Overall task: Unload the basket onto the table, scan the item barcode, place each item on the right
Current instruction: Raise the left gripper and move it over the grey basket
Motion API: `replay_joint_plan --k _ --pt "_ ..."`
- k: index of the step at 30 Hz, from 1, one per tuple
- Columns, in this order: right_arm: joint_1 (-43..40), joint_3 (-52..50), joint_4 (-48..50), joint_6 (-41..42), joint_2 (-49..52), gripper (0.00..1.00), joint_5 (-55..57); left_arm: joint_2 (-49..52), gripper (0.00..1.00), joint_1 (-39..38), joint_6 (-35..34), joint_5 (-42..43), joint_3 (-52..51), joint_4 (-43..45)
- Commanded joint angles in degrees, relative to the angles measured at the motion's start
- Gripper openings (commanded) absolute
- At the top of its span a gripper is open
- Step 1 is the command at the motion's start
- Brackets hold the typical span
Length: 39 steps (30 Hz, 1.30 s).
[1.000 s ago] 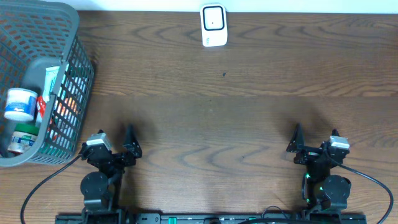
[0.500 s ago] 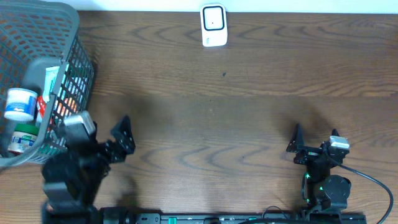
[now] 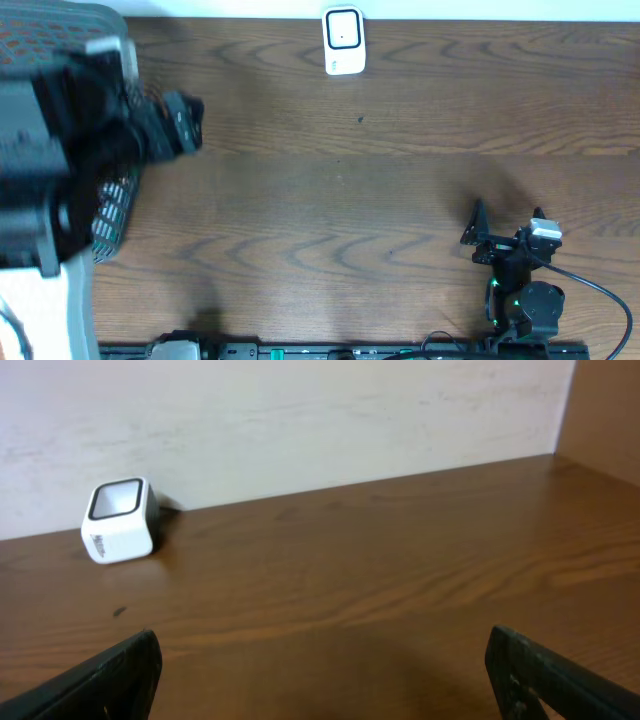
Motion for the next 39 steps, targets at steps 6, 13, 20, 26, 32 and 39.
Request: replay_joint_plan --k 6,13,20,26,32,39 --pt "0.17 -0.04 -0.20 -0.83 -0.02 0.99 0.17 6.58 0.80 1.11 4.22 -9.16 9.70 3.10" --pt "0.17 -0.04 -0.20 -0.83 -0.02 0.99 0.17 6.03 0.07 6.40 -10.40 -25.94 9.68 -0.26" --pt "0.17 -0.04 -0.20 -0.83 -0.02 0.99 0.17 6.05 0.07 15.72 -16.70 -28.81 9.68 -2.82" --pt "0.17 -0.04 -0.20 -0.83 -0.02 0.99 0.17 6.08 0.16 23.85 -27.71 -28.81 9.53 -5.44" --pt "0.17 -0.04 -0.17 -0.83 -0.02 0.99 0.20 6.08 0.16 28.37 -32.76 -28.79 8.98 -7.15" --pt "0.17 -0.04 -0.20 -0.83 -0.02 0.99 0.17 6.08 0.16 28.39 -32.76 -28.79 8.87 -8.02"
